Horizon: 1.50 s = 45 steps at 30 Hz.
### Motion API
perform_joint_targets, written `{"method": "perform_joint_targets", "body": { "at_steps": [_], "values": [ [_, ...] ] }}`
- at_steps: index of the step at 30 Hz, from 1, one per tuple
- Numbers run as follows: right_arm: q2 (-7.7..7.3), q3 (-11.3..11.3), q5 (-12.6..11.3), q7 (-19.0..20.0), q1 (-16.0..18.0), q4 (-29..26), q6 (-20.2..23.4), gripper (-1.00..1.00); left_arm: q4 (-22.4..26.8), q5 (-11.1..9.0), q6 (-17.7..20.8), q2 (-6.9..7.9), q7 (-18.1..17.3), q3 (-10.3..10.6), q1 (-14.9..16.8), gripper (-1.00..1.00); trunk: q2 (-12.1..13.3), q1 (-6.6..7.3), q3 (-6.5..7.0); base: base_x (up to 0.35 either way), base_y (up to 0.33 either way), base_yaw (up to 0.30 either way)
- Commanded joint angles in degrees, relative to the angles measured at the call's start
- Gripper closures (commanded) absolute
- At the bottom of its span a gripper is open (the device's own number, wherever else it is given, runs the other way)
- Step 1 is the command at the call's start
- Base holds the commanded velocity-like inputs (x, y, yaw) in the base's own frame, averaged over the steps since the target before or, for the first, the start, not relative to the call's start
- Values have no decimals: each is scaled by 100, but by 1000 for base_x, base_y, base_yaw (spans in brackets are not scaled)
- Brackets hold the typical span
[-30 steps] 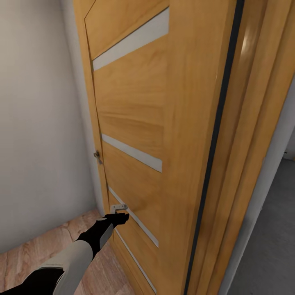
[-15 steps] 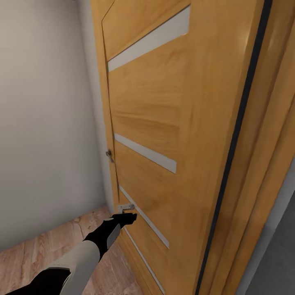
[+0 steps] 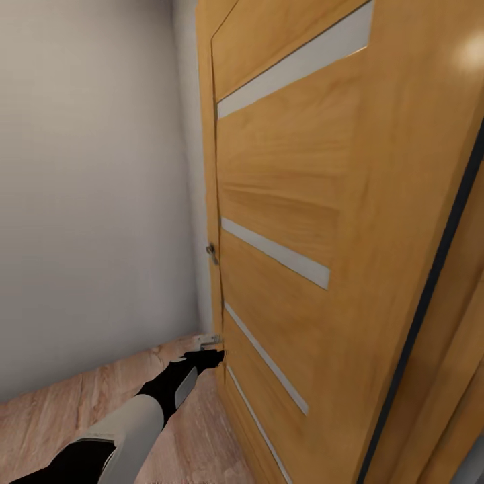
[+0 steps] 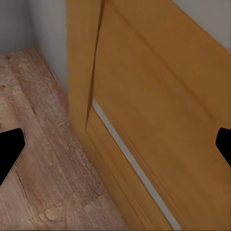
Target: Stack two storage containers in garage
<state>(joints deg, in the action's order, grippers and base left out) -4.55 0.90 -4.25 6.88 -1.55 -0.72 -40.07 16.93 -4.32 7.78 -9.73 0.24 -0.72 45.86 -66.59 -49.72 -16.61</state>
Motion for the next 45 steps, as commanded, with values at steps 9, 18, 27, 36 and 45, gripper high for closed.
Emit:
{"method": "perform_joint_targets", "body": {
  "at_steps": [9, 18, 27, 36, 45],
  "values": [
    [-2, 6, -49, 41, -3, -7, -10, -100, -13, -39, 51, -26, 7, -11, 2, -100, -4, 0, -6, 0, 0, 290],
    [-2, 5, -57, 4, -3, -13, -17, -100, -1910, 22, -1625, 128, 15, -32, -373, -100, -4, 0, -6, 0, 0, 293],
    [-6, -3, -57, -33, -3, -277, -35, -100, -2156, 28, -2736, 110, 41, -33, -1983, -100, -4, 0, -6, 0, 0, 295],
    [-10, -30, -73, -50, -3, -735, -36, -100, -2158, 28, -3775, 109, 74, -33, -3014, -100, -4, 0, -6, 0, 0, 295],
    [-11, -55, -104, -50, 2, -983, -42, -100, -2135, 29, -4129, 140, 45, -31, -3269, -100, -4, 0, -6, 0, 0, 101]
  ]
}}
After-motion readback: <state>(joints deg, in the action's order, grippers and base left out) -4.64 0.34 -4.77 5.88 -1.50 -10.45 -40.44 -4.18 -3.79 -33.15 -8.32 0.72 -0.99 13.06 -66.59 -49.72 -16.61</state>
